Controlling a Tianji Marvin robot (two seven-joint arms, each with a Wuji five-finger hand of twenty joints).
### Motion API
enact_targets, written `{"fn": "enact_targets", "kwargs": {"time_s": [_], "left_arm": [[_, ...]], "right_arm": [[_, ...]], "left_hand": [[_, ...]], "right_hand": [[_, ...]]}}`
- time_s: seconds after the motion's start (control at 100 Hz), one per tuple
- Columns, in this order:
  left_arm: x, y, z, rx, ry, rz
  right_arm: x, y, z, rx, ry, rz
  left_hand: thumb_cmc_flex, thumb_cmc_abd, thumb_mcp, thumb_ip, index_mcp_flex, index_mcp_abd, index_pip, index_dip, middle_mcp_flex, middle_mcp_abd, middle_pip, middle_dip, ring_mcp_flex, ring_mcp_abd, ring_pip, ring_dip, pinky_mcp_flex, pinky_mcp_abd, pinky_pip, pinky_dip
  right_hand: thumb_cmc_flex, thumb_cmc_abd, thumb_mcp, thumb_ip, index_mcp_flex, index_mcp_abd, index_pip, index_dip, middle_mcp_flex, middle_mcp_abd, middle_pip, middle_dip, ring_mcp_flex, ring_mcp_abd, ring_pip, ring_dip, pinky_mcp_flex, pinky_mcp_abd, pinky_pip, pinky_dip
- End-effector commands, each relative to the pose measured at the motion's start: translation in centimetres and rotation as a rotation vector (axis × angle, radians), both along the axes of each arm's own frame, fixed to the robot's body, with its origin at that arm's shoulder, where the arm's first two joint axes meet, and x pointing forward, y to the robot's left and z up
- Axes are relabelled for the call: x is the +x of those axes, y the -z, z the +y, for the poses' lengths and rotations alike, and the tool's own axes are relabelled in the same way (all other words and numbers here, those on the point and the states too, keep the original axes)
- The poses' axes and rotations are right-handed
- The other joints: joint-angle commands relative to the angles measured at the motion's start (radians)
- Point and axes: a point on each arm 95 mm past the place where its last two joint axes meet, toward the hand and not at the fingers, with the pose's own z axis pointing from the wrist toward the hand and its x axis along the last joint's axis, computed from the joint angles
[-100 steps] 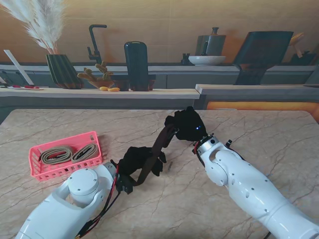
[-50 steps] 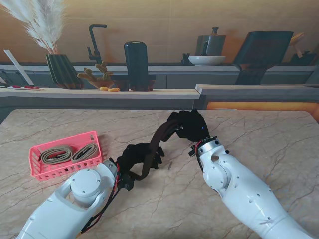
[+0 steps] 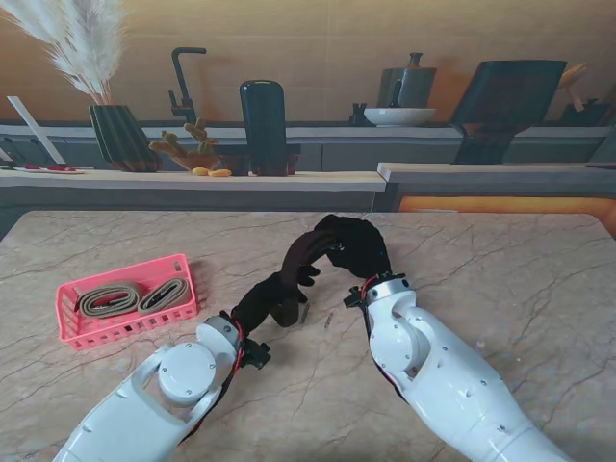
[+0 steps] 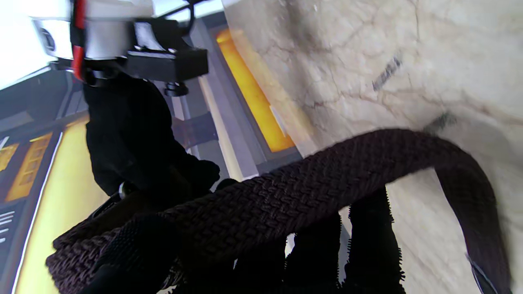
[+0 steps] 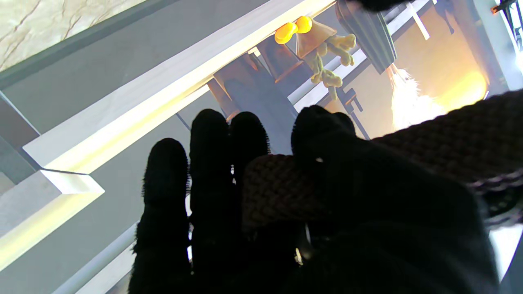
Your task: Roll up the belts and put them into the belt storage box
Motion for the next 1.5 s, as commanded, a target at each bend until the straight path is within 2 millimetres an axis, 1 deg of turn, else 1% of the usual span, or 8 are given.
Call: {"fn": "enact_targets", "kwargs": {"time_s": [0.0,0.17,0.49,0.83,1.03,1.13,1.23,1.49], "left_arm": [[0.0,0.2,-0.5,-0.005,-0.024,-0.016],[0.2,0.2,-0.6,0.049,-0.075,-0.121],[0.2,0.0,-0.6,0.116,-0.115,-0.281],[0.7,-0.3,-0.1,0.145,-0.160,-0.335],[0.6,-0.4,0.0,0.167,-0.196,-0.310],[0.6,-0.5,0.0,0.176,-0.210,-0.319],[0.7,-0.6,0.1,0.185,-0.220,-0.339],[0.7,-0.5,0.1,0.193,-0.196,-0.352]], "right_arm": [[-0.5,-0.1,1.4,0.035,-0.013,0.007],[-0.7,0.1,2.4,0.094,-0.005,0.047],[-0.7,0.9,3.9,0.143,0.016,0.111],[-1.3,1.7,4.9,0.202,0.026,0.204],[-1.8,2.0,5.2,0.235,0.031,0.236],[-2.1,2.3,5.3,0.242,0.035,0.253],[-2.2,2.5,5.3,0.249,0.039,0.270],[-2.5,2.8,5.9,0.315,0.027,0.362]], "left_hand": [[-0.205,0.256,0.120,0.013,-0.065,0.009,-0.059,-0.027,-0.078,0.007,-0.035,-0.030,-0.065,-0.027,-0.034,-0.032,-0.030,-0.040,-0.025,-0.003],[-0.277,0.256,0.128,0.010,-0.180,0.039,-0.114,-0.091,-0.223,0.028,-0.061,-0.084,-0.191,-0.039,-0.092,-0.082,-0.079,-0.066,-0.094,-0.032],[-0.398,0.256,0.150,-0.013,-0.189,0.110,-0.324,-0.253,-0.307,0.086,-0.152,-0.186,-0.308,-0.029,-0.105,-0.125,-0.153,-0.064,-0.150,-0.081],[-0.390,0.256,0.140,-0.020,-0.192,0.145,-0.396,-0.257,-0.337,0.120,-0.218,-0.184,-0.360,-0.009,-0.099,-0.138,-0.189,-0.062,-0.155,-0.100],[-0.370,0.256,0.137,-0.017,-0.199,0.208,-0.422,-0.282,-0.357,0.201,-0.268,-0.214,-0.376,0.052,-0.082,-0.147,-0.211,-0.029,-0.131,-0.114],[-0.368,0.256,0.134,-0.016,-0.195,0.230,-0.434,-0.351,-0.371,0.225,-0.303,-0.242,-0.391,0.066,-0.071,-0.155,-0.218,-0.024,-0.118,-0.132],[-0.369,0.256,0.132,-0.016,-0.194,0.234,-0.439,-0.385,-0.379,0.223,-0.316,-0.241,-0.400,0.066,-0.067,-0.160,-0.218,-0.022,-0.124,-0.141],[-0.364,0.256,0.134,-0.013,-0.193,0.163,-0.424,-0.404,-0.381,0.154,-0.316,-0.204,-0.407,0.038,-0.094,-0.180,-0.214,-0.039,-0.168,-0.172]], "right_hand": [[-0.006,0.141,0.013,-0.020,0.087,-0.064,0.055,0.010,0.073,-0.054,-0.005,0.017,0.004,-0.042,-0.016,-0.008,0.009,-0.031,-0.007,-0.007],[-0.005,0.141,0.012,-0.017,0.086,-0.060,0.053,0.011,0.078,-0.052,-0.010,0.021,0.008,-0.040,-0.016,-0.005,0.018,-0.035,-0.006,0.001],[-0.007,0.130,0.029,-0.005,0.083,-0.023,0.046,-0.008,0.096,-0.040,-0.010,0.023,0.035,-0.029,0.009,0.010,0.058,-0.035,0.033,0.038],[-0.022,0.120,0.055,0.009,0.084,0.013,0.045,-0.034,0.126,-0.024,0.002,0.023,0.081,-0.027,0.045,0.025,0.100,-0.024,0.074,0.068],[-0.021,0.115,0.063,0.014,0.083,0.027,0.049,-0.037,0.128,-0.017,0.010,0.026,0.086,-0.024,0.055,0.030,0.104,-0.018,0.082,0.076],[-0.023,0.112,0.068,0.016,0.083,0.033,0.050,-0.039,0.132,-0.014,0.015,0.027,0.090,-0.023,0.060,0.032,0.107,-0.016,0.085,0.079],[-0.025,0.109,0.073,0.018,0.086,0.037,0.050,-0.041,0.137,-0.010,0.020,0.028,0.097,-0.021,0.065,0.035,0.113,-0.012,0.091,0.082],[-0.024,0.109,0.075,0.019,0.090,0.048,0.051,-0.041,0.140,-0.005,0.027,0.033,0.105,-0.020,0.074,0.040,0.117,-0.011,0.097,0.088]]}}
